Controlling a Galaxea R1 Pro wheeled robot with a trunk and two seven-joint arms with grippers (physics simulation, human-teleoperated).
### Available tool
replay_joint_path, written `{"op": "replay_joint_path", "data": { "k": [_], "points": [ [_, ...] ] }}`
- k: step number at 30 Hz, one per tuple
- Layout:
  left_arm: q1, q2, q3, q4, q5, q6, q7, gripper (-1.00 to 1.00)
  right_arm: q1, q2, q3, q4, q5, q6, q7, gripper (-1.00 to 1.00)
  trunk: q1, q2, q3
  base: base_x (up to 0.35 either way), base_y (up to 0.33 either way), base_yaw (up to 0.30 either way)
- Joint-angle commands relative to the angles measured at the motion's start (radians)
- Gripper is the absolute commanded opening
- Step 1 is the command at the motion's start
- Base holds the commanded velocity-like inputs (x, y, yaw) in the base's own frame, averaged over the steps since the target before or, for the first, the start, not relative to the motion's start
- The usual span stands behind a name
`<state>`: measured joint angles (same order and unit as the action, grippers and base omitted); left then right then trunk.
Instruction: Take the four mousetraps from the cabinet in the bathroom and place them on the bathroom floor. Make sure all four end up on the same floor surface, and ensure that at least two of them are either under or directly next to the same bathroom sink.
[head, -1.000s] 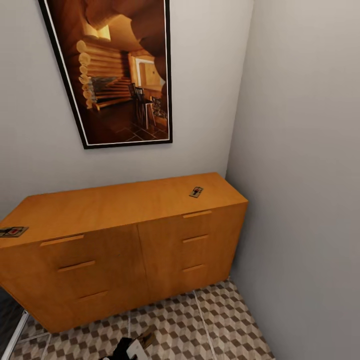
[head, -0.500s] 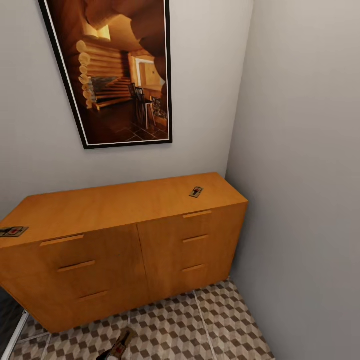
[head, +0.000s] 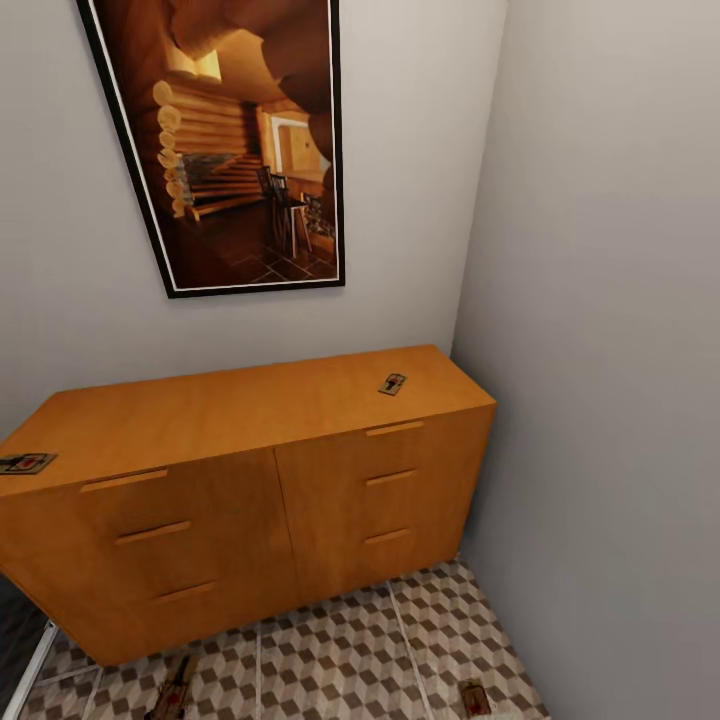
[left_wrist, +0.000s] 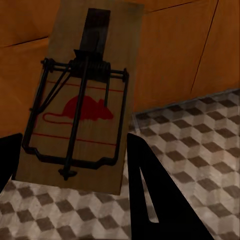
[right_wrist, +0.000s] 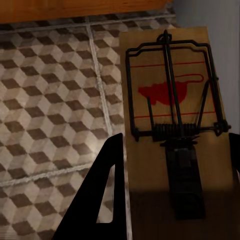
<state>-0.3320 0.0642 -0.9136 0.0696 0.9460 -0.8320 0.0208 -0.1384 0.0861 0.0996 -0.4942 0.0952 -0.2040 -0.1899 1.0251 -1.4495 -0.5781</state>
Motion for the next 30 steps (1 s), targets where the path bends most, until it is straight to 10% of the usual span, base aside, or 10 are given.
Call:
{"op": "replay_joint_path", "data": {
  "k": [1, 12, 30],
  "points": [
    [0.003, 0.0, -0.009, 0.002, 0.005, -0.007, 0.007, -1.0, -0.003, 0.0, 0.003, -0.003, 0.008, 0.007, -0.008, -1.0, 0.0, 0.0, -0.001, 0.0, 0.0, 0.0],
    [0.024, 0.003, -0.01, 0.003, 0.147, -0.023, 0.006, -1.0, -0.061, -0.023, 0.001, -0.043, 0.007, 0.111, -0.009, -1.0, 0.0, 0.0, -0.001, 0.0, 0.0, 0.0],
    [0.033, -0.011, -0.011, 0.004, 0.157, -0.018, 0.002, -1.0, -0.064, -0.063, 0.001, 0.073, 0.003, -0.104, -0.006, -1.0, 0.0, 0.0, -0.001, 0.0, 0.0, 0.0]
  ]
}}
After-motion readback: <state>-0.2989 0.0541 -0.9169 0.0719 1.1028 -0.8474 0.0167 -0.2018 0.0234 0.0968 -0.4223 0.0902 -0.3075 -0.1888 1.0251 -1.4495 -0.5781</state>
